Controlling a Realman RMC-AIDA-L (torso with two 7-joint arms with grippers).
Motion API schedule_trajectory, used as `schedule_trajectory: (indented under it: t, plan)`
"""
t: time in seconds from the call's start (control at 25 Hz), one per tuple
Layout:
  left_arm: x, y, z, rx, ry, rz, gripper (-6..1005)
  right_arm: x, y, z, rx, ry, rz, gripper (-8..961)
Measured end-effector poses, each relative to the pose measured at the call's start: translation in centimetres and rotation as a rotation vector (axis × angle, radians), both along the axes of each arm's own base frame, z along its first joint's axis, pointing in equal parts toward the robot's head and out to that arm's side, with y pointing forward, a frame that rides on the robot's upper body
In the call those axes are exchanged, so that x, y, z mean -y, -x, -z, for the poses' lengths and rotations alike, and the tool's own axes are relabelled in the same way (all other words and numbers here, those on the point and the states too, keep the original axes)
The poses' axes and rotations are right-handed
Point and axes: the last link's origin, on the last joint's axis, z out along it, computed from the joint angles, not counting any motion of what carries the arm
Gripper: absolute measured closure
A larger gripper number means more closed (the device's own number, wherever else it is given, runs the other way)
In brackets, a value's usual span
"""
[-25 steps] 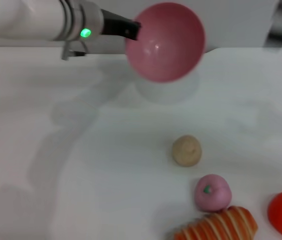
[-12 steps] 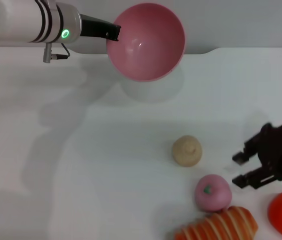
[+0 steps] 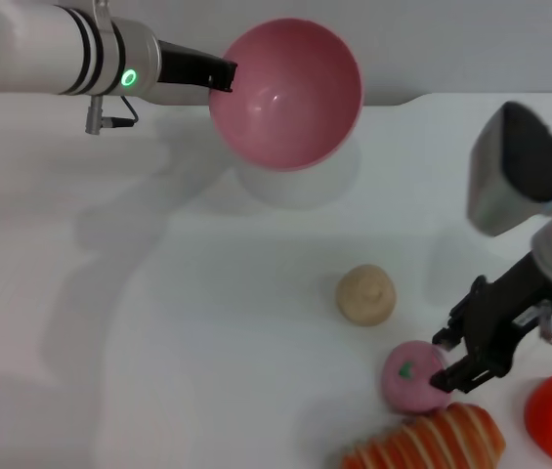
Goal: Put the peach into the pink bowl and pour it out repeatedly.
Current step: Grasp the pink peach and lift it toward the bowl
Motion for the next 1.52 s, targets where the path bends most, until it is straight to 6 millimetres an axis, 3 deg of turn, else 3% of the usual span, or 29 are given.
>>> schedule_trajectory:
  t: [0.16,0.32,0.76,0.84,0.92,1.0,1.04,1.24,1.36,1.52]
  plan:
    - [0.1,-0.1,0.2,-0.003,0.005,0.004,957,-0.1,0.1,1.8,0.021,0.034,-0.014,426]
    - [0.1,-0.1,0.3,-0.004,0.006,0.004,957,-0.2,0.2,2.1,0.011,0.024,-0.025,442]
    - [0.2,0.0,0.4,-0.004,0.014,-0.001,956,-0.3,0.5,1.8,-0.026,0.014,-0.039,660]
    - [0.3,0.1,0.4,-0.003,0.021,-0.004,957,-0.4,1.0,1.2,-0.056,0.007,-0.036,740]
    - [0.4,0.1,0.5,-0.005,0.034,-0.009,957,-0.6,2.0,-0.1,-0.107,-0.021,-0.049,819]
    - [0.5,0.0,0.6,-0.007,0.047,-0.012,957,-1.0,4.3,-3.3,-0.217,-0.119,-0.106,871]
    - [0.5,0.1,0.6,-0.008,0.052,-0.012,957,-1.0,4.3,-3.3,-0.217,-0.119,-0.106,883]
    - [1.0,0.1,1.1,-0.022,0.090,-0.012,957,-1.2,8.3,-11.2,-0.499,-0.413,-0.247,910]
    - [1.3,0.1,1.4,-0.028,0.112,-0.013,956,-1.5,8.9,-13.2,-0.586,-0.508,-0.283,896]
    - [1.7,-0.1,2.0,-0.046,0.137,0.001,956,-2.9,8.4,-13.0,-0.610,-0.575,-0.282,878]
